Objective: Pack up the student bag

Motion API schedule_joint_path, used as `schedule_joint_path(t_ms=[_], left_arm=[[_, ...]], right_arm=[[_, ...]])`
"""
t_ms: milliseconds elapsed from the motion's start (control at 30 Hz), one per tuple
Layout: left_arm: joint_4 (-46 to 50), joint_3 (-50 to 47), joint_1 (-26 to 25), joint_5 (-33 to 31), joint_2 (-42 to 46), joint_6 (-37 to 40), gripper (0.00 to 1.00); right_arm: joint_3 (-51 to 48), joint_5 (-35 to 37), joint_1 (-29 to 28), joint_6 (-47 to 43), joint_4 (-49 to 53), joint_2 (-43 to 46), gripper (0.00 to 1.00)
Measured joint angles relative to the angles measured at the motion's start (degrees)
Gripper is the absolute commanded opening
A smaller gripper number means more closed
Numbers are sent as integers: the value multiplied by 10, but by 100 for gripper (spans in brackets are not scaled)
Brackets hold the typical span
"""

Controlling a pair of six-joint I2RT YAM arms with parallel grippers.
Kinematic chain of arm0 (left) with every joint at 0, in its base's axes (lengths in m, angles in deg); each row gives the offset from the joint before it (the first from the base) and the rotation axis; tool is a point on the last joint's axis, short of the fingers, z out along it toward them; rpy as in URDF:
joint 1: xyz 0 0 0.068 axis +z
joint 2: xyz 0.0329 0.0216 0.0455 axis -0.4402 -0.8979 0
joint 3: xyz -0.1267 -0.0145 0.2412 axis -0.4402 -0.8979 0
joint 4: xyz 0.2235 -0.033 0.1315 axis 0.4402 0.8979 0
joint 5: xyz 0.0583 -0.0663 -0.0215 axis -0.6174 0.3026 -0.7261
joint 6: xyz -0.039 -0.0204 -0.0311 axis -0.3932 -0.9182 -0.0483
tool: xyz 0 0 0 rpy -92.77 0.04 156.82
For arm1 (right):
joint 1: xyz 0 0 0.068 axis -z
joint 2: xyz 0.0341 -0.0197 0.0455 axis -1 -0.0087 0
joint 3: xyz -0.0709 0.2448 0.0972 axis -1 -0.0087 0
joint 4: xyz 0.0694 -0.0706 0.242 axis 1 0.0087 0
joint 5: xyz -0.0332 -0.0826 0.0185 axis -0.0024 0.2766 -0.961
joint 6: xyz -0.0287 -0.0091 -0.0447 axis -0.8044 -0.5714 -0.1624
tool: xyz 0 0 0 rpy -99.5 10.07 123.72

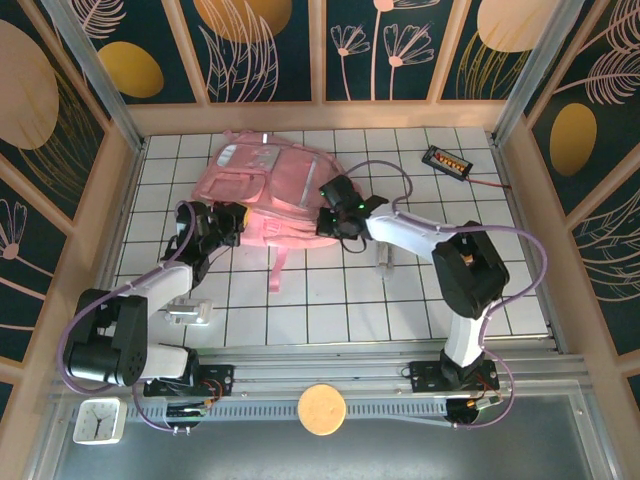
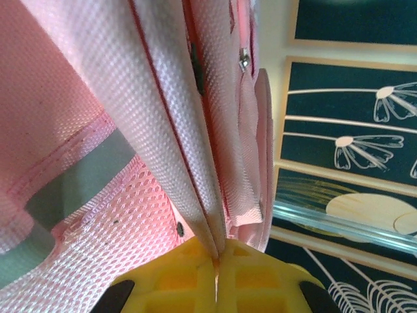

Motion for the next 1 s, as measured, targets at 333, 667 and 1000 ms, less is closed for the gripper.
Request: schedule_joint_path(t_ms=[333,667,1000], left_arm=[[38,16,35,62,-21,45,0],[231,366,100,88,-255,253,40],[215,266,112,99,-158,282,99]], right_arm=[[0,-95,50,-102,1,13,0],[56,-137,-70,-94,-38,-26,0],[164,-210,-73,-62,0,-139,0]])
